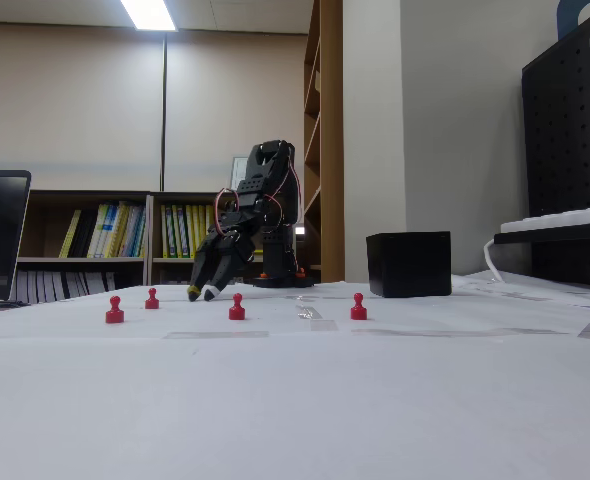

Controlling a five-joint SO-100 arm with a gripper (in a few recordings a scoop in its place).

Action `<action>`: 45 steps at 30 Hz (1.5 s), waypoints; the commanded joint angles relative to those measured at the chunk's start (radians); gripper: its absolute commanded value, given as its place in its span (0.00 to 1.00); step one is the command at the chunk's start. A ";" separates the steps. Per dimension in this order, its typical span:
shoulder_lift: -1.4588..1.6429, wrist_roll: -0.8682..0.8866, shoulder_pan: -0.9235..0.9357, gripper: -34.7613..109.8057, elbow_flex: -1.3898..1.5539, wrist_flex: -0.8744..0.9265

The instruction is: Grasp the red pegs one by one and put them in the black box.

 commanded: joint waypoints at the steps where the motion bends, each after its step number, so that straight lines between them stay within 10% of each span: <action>1: 0.095 -0.008 0.021 0.30 0.097 -0.058; 45: 0.333 0.018 0.046 0.24 0.304 -0.146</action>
